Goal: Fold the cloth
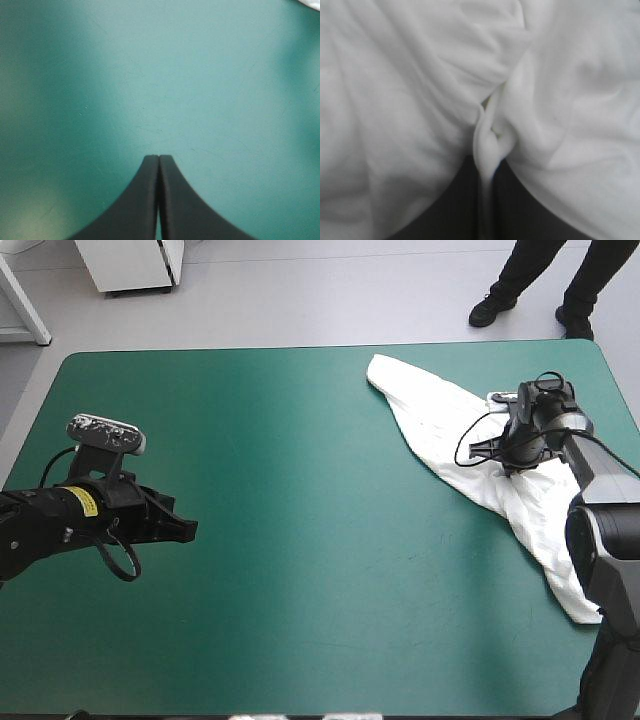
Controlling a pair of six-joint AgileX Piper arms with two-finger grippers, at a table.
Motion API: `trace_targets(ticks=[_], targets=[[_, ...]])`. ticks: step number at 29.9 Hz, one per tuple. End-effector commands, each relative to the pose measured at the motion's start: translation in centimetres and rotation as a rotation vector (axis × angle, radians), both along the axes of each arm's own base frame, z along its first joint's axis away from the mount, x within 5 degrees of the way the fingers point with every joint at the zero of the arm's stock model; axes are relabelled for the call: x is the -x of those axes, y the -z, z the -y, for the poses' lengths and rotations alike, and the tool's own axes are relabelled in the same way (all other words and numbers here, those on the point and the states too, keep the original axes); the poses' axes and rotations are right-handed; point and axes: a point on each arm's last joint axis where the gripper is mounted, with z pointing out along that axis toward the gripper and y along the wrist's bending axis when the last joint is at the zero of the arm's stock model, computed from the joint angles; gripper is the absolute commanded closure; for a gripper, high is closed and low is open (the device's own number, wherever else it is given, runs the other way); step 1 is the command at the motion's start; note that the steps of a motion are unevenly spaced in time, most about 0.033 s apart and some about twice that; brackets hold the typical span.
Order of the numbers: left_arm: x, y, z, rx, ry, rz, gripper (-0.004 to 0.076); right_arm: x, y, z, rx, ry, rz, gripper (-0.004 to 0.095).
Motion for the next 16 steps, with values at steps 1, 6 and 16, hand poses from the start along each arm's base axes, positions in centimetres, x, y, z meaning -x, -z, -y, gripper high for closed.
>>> trace_targets(ticks=[1,6,16], targets=[[0.5,-0.8,0.0,0.023,0.003,0.022,0.0734,0.7,0.4,-4.6,-0.080,-0.085,-0.042,0.0925],[0.5,-0.8,0.0,0.025,0.004,0.021,0.0734,2.5,-2.1,-11.0,-0.096,-0.239,0.013,0.0925],[0.6,-0.8,0.2,0.043,0.013,0.014,0.0734,8.2,-5.5,-21.3,-0.213,-0.468,0.033,0.0925]])
